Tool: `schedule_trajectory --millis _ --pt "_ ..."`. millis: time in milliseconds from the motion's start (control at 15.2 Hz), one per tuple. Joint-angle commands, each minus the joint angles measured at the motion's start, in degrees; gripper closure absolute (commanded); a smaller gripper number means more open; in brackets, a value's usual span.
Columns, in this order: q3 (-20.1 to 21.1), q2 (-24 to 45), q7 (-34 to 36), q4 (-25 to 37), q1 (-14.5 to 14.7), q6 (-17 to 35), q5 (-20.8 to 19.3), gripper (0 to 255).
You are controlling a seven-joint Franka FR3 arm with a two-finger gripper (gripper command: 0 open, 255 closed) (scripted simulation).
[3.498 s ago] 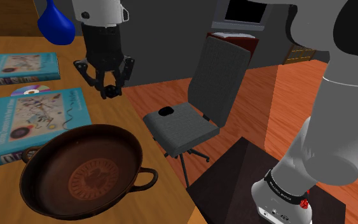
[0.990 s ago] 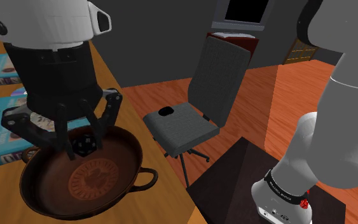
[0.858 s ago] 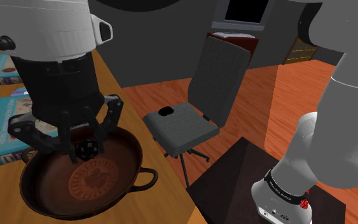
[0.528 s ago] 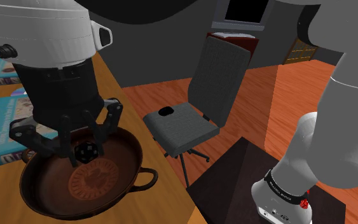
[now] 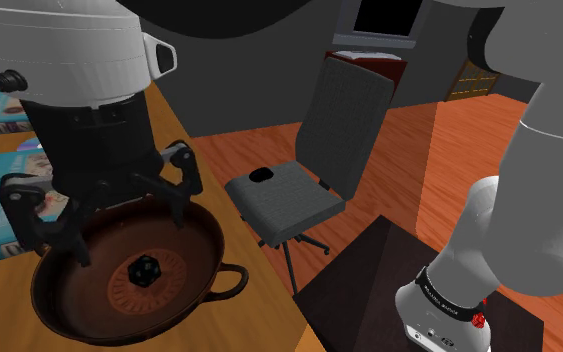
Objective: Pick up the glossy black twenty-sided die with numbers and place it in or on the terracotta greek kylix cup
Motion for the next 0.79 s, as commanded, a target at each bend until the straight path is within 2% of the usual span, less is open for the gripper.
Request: schedule_trajectory --millis 0,264,726 --pt "0.0 0.0 0.0 0.0 0.0 0.0 0.0 0" --pt "0.14 1.54 0.43 9.15 1.02 -7.85 -0.88 0" --pt "0.14 1.53 0.43 9.15 1.02 -7.85 -0.88 0"
